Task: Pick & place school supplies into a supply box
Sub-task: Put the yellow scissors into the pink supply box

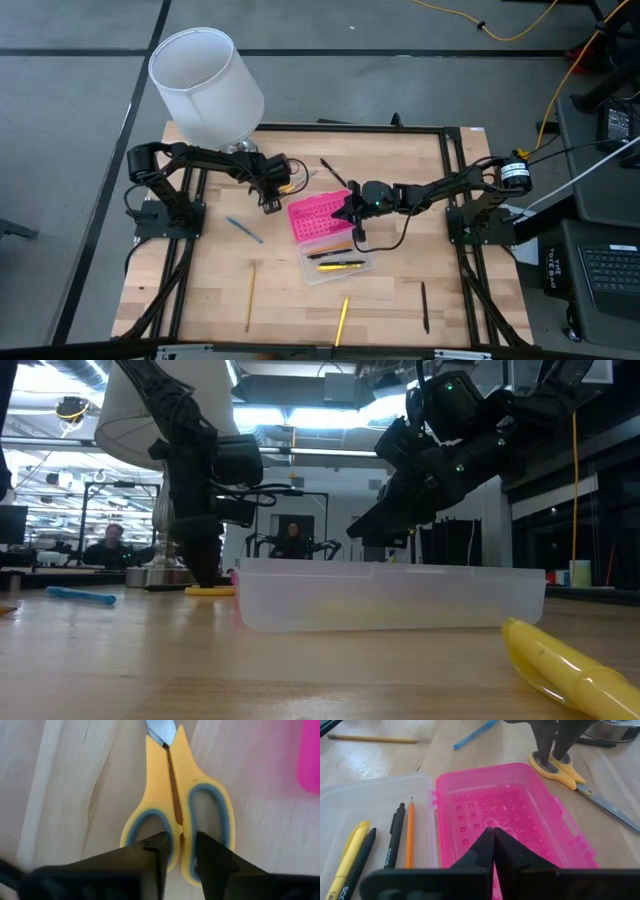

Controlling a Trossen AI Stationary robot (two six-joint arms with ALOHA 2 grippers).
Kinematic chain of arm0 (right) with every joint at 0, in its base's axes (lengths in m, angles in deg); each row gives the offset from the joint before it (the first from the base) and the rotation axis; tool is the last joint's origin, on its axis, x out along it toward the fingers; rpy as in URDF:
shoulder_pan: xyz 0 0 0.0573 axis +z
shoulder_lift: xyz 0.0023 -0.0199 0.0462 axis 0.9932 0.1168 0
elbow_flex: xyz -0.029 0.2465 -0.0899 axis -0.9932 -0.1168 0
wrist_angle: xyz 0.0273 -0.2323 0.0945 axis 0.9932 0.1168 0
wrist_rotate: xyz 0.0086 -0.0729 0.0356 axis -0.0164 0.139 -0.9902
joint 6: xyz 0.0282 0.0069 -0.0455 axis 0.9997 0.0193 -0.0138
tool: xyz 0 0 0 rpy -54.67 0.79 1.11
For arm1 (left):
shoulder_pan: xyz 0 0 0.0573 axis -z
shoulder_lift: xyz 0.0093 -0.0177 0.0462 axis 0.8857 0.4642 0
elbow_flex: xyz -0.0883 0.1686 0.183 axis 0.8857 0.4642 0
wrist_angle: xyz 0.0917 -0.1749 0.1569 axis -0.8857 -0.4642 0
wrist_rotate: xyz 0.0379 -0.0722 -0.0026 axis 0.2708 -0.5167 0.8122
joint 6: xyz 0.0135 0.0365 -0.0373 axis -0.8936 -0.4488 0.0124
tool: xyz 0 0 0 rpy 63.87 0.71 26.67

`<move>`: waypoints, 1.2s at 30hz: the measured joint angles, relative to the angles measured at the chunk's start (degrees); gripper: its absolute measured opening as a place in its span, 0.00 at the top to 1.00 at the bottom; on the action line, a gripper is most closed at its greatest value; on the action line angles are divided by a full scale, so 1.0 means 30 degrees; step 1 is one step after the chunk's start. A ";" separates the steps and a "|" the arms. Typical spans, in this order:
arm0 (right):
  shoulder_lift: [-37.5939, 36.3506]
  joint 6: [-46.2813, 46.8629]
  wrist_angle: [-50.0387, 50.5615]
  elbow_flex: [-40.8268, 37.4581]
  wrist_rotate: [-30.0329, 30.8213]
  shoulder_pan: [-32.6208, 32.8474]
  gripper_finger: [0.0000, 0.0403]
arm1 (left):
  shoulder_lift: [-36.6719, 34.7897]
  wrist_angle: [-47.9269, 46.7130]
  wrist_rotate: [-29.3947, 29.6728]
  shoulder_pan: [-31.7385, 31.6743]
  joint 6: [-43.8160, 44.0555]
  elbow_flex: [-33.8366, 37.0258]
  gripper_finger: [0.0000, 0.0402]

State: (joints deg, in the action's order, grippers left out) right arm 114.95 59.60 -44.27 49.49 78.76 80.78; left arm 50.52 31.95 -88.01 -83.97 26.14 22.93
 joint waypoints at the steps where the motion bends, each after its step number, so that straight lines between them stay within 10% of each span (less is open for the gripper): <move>1: 0.0000 0.0000 0.0000 0.0000 -0.0005 -0.0006 0.97 | 0.0000 -0.0007 -0.0035 -0.0007 0.0176 0.0000 0.86; 36: 0.0000 0.0000 0.0007 0.0000 -0.0007 -0.0006 0.97 | -0.6176 0.0533 0.0875 0.2620 0.3331 0.0096 0.87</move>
State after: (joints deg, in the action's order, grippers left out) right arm 114.95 59.60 -44.25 49.49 78.74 80.77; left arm 31.99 33.54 -85.38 -76.11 36.14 23.22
